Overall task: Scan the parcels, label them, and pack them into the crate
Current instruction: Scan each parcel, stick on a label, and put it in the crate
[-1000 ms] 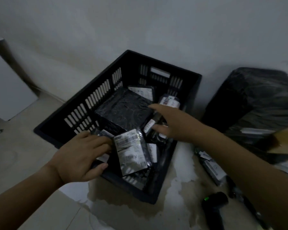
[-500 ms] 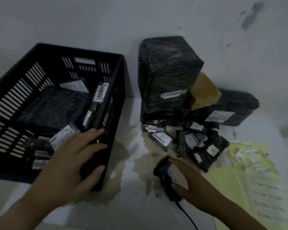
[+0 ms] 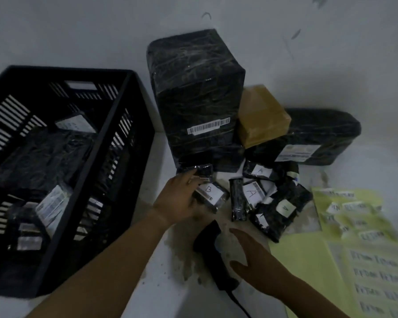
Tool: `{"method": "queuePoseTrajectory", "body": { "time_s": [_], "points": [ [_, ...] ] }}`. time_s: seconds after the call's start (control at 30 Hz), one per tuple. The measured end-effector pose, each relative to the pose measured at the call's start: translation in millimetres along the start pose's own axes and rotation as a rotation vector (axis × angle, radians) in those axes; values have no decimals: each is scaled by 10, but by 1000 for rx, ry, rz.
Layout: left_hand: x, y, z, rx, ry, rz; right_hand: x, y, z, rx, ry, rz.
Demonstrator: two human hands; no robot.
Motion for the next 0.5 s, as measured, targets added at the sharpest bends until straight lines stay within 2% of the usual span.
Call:
{"method": "queuePoseTrajectory", "body": {
  "time_s": [0.13,0.27,0.37,0.5],
  "points": [
    [281,-179,-185,62,103,-21,137,-84,7,-15,20,-28],
    [474,-373,-335,197,286,-141,255,-337,124,-119,-31,-68],
    [550,-404,-336,334,305,-124,328,-403,136,-270,-80,-82],
    [559,-473,-403,303,333,-107,383,-524,100,-382,-172,-124]
  ]
}}
Point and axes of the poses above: each hand's wrist, its own x-axis towards the middle knuckle, its own y-axis out of the back of the hand, z = x × y, the point moved 5 cm from there along x, towards the middle knuckle, and after that the axes turned 14 degrees about y, right-handed, at the moved point
